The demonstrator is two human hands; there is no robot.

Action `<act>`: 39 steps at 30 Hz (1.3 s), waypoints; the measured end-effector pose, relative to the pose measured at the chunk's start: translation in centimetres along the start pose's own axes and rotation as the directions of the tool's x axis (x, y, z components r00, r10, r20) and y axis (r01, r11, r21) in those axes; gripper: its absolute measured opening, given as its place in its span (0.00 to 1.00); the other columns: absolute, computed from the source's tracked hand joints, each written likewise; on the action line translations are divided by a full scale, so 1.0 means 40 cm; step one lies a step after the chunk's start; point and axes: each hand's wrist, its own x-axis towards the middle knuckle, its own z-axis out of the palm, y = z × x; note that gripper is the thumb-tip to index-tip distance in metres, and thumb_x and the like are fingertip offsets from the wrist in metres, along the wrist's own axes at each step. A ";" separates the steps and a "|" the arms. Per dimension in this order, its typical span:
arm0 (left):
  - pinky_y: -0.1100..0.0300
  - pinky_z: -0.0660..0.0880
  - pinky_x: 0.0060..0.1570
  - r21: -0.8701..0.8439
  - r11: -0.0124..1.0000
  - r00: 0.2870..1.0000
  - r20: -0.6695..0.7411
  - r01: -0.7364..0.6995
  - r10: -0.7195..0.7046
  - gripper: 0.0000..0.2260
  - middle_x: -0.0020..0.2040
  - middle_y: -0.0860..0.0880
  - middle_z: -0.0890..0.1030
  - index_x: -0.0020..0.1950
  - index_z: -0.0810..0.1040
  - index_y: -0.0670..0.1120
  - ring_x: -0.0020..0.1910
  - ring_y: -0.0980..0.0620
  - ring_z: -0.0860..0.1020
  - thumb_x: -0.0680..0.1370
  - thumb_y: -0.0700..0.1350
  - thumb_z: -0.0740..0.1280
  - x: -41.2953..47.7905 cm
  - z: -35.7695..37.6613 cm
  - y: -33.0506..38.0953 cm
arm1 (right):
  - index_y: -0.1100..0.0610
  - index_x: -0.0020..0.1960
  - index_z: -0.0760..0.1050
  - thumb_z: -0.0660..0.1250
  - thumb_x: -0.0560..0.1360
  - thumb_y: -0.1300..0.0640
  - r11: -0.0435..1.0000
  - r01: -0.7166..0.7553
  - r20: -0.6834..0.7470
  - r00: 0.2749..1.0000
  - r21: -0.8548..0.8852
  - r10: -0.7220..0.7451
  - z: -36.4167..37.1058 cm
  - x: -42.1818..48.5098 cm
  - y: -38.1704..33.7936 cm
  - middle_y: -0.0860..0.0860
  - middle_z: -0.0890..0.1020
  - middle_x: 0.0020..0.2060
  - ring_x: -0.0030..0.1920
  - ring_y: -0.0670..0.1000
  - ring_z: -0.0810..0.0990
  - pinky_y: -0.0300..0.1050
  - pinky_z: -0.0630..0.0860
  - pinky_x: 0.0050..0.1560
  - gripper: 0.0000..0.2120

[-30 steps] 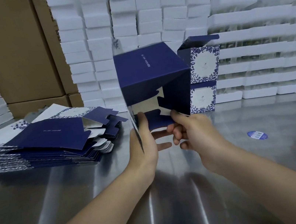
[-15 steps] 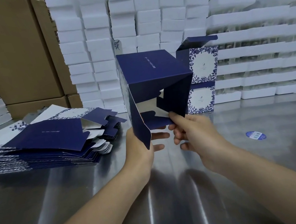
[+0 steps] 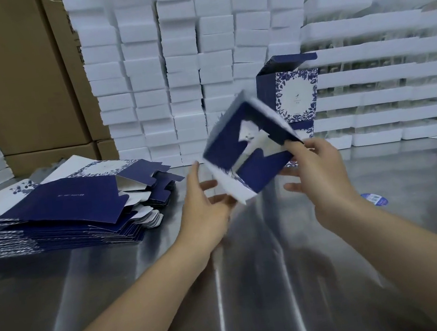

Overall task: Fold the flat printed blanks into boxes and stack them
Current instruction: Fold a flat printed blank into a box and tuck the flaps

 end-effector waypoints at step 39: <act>0.82 0.64 0.55 0.446 0.823 0.923 0.021 -0.352 0.383 0.27 0.63 0.60 0.70 0.65 0.73 0.68 0.60 0.74 0.71 0.73 0.47 0.79 0.019 -0.045 -0.039 | 0.31 0.71 0.65 0.68 0.81 0.40 0.731 0.448 0.409 0.878 -0.515 -0.249 -0.014 0.014 0.114 0.43 0.85 0.50 0.52 0.46 0.84 0.54 0.79 0.59 0.22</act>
